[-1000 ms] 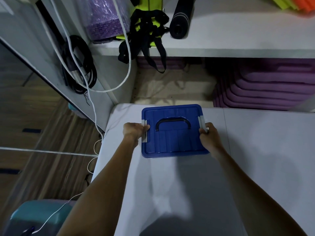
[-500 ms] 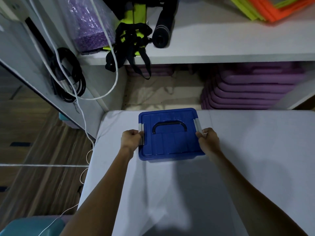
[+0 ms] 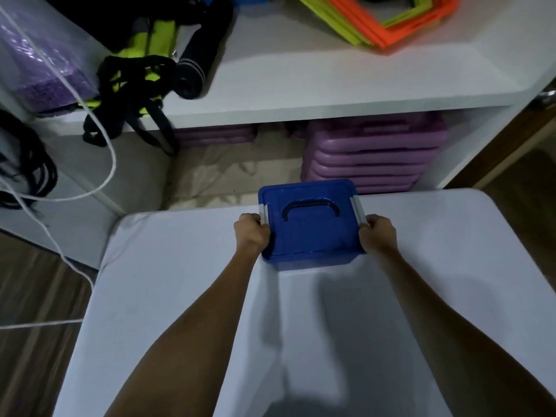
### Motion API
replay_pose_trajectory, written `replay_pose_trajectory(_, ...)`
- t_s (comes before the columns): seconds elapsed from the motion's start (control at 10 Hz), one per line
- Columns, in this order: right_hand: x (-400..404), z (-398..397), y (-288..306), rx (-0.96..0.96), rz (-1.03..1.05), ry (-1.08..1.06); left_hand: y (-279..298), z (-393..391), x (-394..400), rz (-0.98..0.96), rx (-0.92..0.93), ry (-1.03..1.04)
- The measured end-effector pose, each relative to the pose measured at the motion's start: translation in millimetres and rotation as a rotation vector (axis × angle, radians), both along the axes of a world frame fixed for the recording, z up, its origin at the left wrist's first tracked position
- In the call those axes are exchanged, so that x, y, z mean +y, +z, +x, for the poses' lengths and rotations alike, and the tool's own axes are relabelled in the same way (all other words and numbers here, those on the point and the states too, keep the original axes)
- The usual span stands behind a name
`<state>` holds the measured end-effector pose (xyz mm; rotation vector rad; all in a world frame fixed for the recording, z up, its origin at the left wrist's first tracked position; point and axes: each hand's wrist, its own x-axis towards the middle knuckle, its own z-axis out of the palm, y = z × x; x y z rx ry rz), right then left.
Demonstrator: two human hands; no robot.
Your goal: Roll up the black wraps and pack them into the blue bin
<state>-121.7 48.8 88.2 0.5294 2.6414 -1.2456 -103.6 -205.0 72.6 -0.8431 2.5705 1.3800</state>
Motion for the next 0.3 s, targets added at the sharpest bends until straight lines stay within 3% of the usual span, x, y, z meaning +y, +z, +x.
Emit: replay_pose_trajectory(0.3, 43.2, -22.4, -5.7, 0.018, -0.072, 0.164, -5.8, -35.9, 38.3, -0.102, 0.012, 0.049)
